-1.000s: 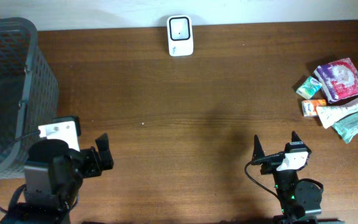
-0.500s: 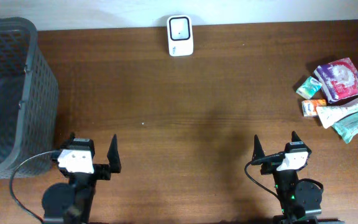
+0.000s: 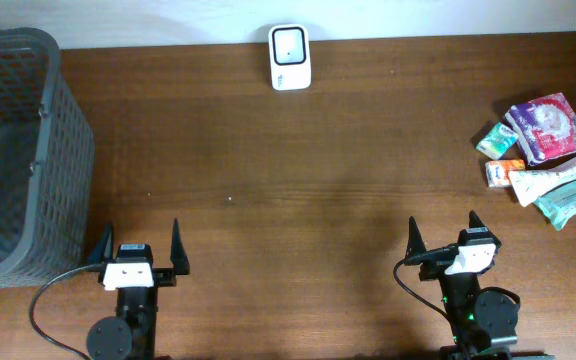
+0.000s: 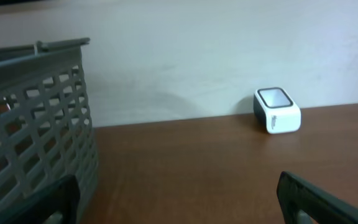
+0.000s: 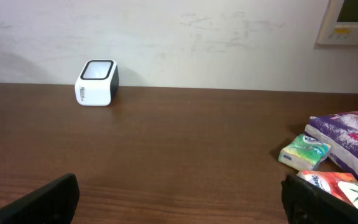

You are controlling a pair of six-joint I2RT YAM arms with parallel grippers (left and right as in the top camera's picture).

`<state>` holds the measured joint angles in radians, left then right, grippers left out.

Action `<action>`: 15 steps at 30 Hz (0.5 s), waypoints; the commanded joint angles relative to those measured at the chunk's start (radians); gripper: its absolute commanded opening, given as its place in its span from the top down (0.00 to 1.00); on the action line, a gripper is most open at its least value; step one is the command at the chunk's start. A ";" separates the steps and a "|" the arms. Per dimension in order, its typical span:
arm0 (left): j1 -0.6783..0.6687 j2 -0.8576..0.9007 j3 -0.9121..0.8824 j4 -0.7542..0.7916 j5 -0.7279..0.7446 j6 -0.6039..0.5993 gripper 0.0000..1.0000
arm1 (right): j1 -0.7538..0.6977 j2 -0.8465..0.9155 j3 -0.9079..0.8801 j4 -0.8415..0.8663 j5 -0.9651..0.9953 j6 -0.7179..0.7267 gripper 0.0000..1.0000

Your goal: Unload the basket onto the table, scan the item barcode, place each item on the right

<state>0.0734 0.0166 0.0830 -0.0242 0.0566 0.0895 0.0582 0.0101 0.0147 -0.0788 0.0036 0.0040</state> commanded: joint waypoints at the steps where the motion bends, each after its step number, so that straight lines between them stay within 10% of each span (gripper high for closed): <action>1: 0.006 -0.012 -0.062 0.032 -0.003 -0.042 0.01 | -0.007 -0.006 -0.009 -0.003 0.009 0.011 0.01; 15: -0.060 -0.012 -0.075 -0.059 -0.053 -0.154 0.01 | -0.007 -0.006 -0.009 -0.003 0.009 0.011 0.01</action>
<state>0.0261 0.0139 0.0124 -0.0757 0.0116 -0.0475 0.0582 0.0101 0.0147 -0.0788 0.0036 0.0040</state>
